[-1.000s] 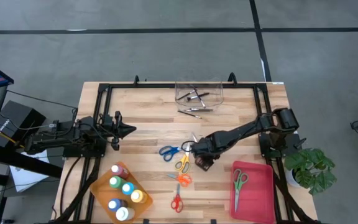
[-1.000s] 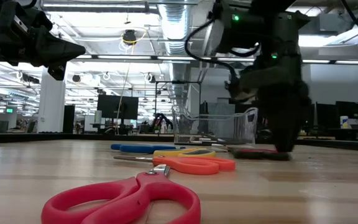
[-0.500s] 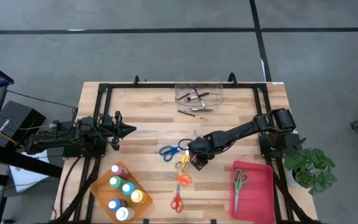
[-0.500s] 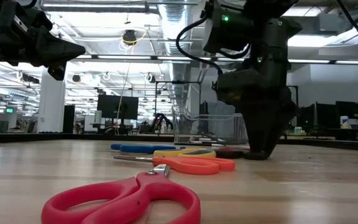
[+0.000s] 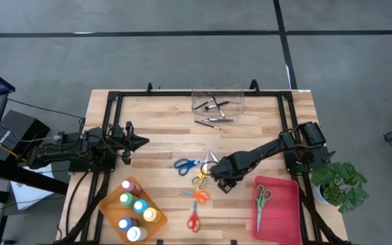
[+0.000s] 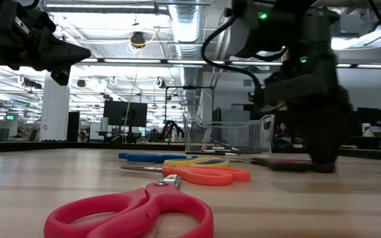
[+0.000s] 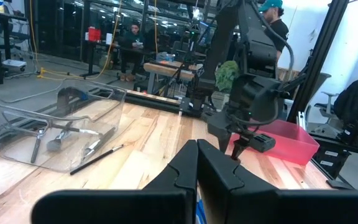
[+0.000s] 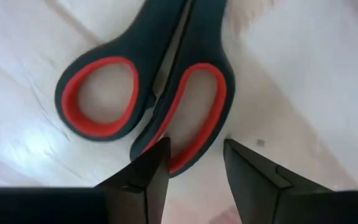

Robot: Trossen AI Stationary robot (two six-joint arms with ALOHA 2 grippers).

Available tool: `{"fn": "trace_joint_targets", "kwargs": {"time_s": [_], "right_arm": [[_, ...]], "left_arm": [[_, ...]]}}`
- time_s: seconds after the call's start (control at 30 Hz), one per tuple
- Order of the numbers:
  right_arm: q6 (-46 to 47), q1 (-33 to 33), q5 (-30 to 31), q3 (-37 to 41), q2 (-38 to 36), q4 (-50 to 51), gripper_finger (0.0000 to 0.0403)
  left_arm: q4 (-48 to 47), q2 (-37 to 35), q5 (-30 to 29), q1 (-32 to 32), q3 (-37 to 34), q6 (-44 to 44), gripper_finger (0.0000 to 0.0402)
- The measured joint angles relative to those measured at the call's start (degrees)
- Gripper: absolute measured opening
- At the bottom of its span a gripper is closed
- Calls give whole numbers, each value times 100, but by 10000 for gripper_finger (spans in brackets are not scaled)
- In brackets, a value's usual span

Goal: Pick & Place Paint Supplies
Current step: Put the black scissor into the red bin

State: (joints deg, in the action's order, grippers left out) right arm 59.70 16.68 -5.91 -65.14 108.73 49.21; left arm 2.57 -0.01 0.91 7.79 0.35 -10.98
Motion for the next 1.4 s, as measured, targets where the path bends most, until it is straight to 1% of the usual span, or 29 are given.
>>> {"fn": "trace_joint_targets", "kwargs": {"time_s": [0.1, 0.2, 0.3, 0.4, 0.43, 0.6, 0.67, 0.83, 1.13, 1.4], "right_arm": [[71, 225, -5, 2, -4, 10, 136], [103, 315, 25, 7, -10, -101, 112], [142, 307, 31, 7, -11, -161, 77], [140, 256, -11, 7, -11, -177, 27], [125, 242, -13, 7, -11, -183, 17], [125, 239, -1, 7, -9, -189, 15], [127, 249, 45, 7, -7, -181, 9], [157, 254, 233, 22, -135, -177, 9], [186, 249, 724, 26, -707, -98, 9], [190, 251, 897, 19, -1276, -36, 9]], "left_arm": [[0, 0, 0, 1, 1, 0, 0], [-2, 0, 0, 0, 1, 0, 0], [0, 0, 0, 0, -1, 0, 0], [0, 0, 0, 1, 1, 0, 0], [0, 0, 0, 0, 1, 0, 0], [0, 0, 0, 1, 1, 0, 0], [0, 0, 0, 0, 1, 0, 0], [0, 0, 0, 0, 0, 0, 0], [0, 0, 0, 0, 1, 0, 0], [0, 0, 0, 1, 1, 0, 0]]}}
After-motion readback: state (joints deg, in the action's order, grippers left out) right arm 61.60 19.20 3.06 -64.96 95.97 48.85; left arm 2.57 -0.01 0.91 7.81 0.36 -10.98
